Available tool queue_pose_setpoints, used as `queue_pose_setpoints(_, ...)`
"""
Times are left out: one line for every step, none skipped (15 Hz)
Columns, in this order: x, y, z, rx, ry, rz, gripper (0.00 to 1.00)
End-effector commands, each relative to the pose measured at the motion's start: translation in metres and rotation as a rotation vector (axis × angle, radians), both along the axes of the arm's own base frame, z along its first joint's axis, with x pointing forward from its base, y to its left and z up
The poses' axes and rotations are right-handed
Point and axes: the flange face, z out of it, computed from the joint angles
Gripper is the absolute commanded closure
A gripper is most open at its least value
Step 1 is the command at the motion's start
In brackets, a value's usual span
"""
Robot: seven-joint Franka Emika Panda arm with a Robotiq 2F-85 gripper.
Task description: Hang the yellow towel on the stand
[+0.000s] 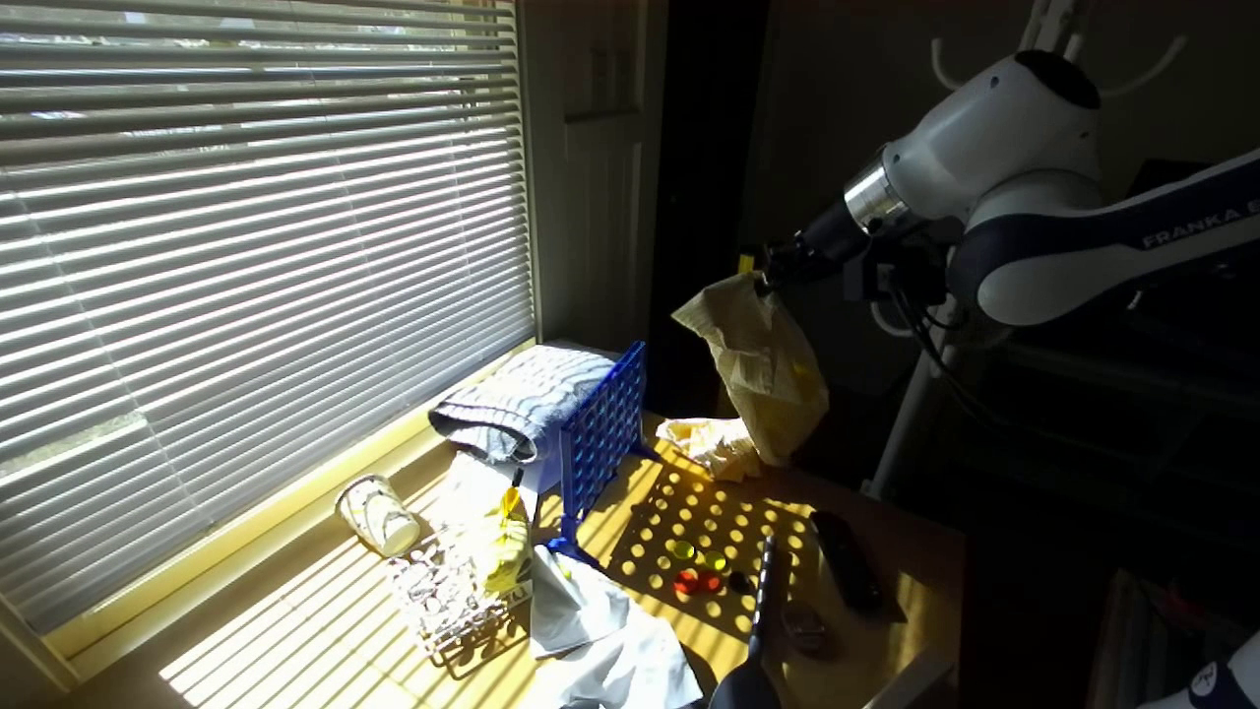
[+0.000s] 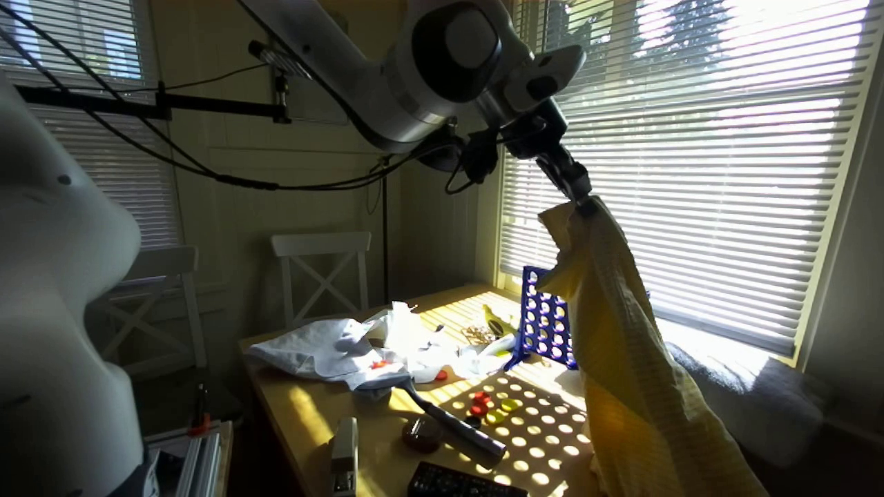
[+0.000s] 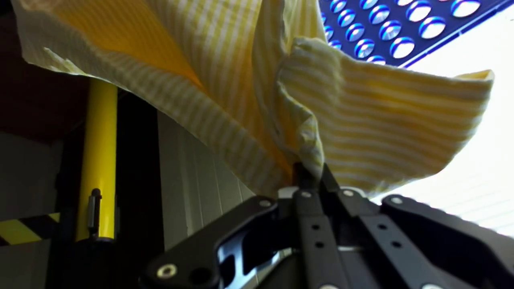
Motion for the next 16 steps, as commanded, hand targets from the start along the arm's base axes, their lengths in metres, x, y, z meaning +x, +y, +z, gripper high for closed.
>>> queue_pose_setpoints(-0.021, -0.003, 0.043, -0.056, -0.076, -0.056, 0.99)
queue_pose_setpoints(-0.025, -0.004, 0.053, -0.068, -0.098, -0.067, 0.99)
queue_pose_setpoints(-0.028, -0.004, 0.061, -0.079, -0.116, -0.074, 0.99)
queue_pose_setpoints(-0.032, -0.005, 0.069, -0.092, -0.136, -0.082, 0.99)
queue_pose_setpoints(-0.036, -0.006, 0.077, -0.103, -0.155, -0.09, 0.99)
queue_pose_setpoints(-0.04, -0.006, 0.085, -0.113, -0.176, -0.102, 0.99)
queue_pose_setpoints(-0.045, -0.008, 0.094, -0.122, -0.202, -0.117, 0.99)
queue_pose_setpoints(-0.05, -0.008, 0.103, -0.128, -0.229, -0.136, 0.99)
queue_pose_setpoints(-0.055, -0.01, 0.113, -0.136, -0.257, -0.151, 0.99)
queue_pose_setpoints(-0.059, -0.01, 0.122, -0.147, -0.28, -0.164, 0.99)
queue_pose_setpoints(-0.065, -0.01, 0.131, -0.158, -0.307, -0.176, 0.99)
queue_pose_setpoints(-0.069, -0.01, 0.14, -0.168, -0.331, -0.188, 0.99)
queue_pose_setpoints(-0.073, -0.011, 0.148, -0.178, -0.352, -0.199, 0.99)
queue_pose_setpoints(-0.077, -0.01, 0.156, -0.189, -0.369, -0.206, 0.99)
queue_pose_setpoints(-0.067, -0.013, 0.14, -0.159, -0.324, -0.168, 0.99)
queue_pose_setpoints(-0.069, -0.012, 0.145, -0.167, -0.334, -0.174, 0.94)
